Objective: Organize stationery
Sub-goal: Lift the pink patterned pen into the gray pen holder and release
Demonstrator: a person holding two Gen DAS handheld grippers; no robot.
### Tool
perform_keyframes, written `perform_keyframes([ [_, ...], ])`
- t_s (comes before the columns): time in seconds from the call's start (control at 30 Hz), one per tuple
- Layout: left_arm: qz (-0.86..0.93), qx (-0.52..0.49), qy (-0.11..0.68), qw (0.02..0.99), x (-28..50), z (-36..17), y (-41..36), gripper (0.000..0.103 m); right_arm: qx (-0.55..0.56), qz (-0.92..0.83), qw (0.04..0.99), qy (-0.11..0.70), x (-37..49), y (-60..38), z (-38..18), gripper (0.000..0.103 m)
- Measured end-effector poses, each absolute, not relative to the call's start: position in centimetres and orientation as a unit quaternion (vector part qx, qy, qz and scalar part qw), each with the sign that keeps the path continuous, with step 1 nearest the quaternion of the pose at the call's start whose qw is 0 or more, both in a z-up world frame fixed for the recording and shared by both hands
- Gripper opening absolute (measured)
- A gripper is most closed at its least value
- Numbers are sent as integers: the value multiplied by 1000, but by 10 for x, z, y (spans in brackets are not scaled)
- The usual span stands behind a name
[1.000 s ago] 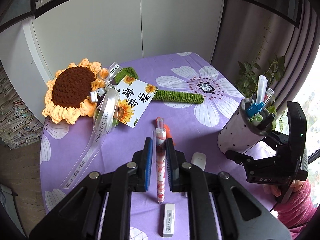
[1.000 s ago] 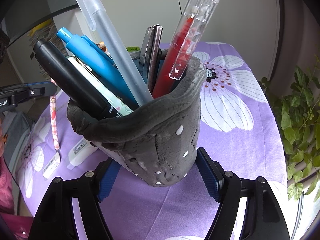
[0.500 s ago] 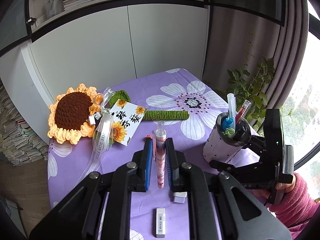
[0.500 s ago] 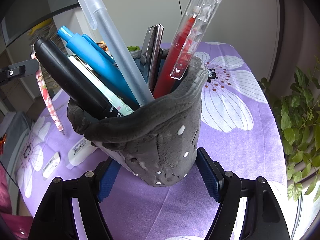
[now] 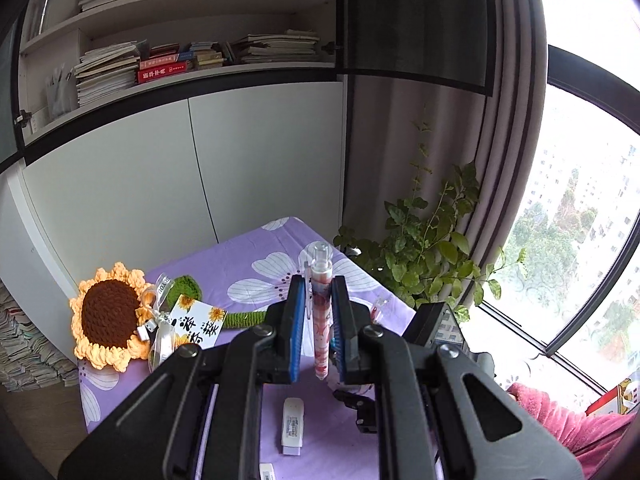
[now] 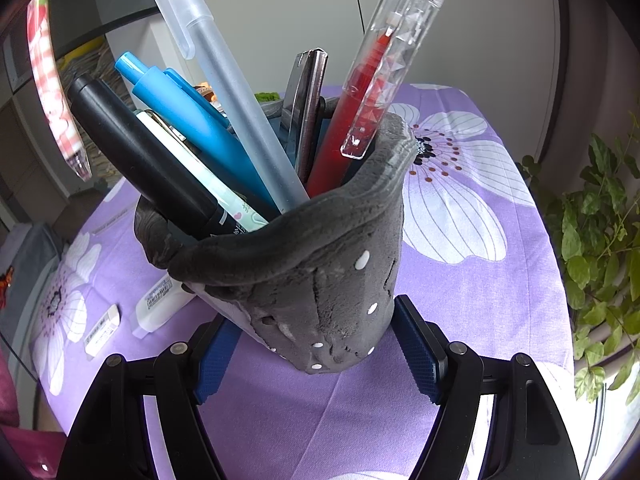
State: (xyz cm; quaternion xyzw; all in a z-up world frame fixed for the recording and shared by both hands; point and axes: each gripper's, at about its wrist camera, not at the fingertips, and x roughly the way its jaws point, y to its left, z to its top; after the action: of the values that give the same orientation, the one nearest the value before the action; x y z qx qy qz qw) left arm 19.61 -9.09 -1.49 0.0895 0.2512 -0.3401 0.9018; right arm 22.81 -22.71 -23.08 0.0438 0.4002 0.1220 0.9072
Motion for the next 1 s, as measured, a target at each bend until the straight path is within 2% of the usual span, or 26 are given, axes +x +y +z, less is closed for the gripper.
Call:
perform_keyframes([
  [0.37, -362, 95, 242, 895, 202, -10, -131, 11, 44, 122, 907, 400, 228, -226, -231, 76],
  [1.0, -355, 95, 245, 897, 221, -8, -141, 11, 45, 122, 907, 400, 229, -226, -230, 77],
])
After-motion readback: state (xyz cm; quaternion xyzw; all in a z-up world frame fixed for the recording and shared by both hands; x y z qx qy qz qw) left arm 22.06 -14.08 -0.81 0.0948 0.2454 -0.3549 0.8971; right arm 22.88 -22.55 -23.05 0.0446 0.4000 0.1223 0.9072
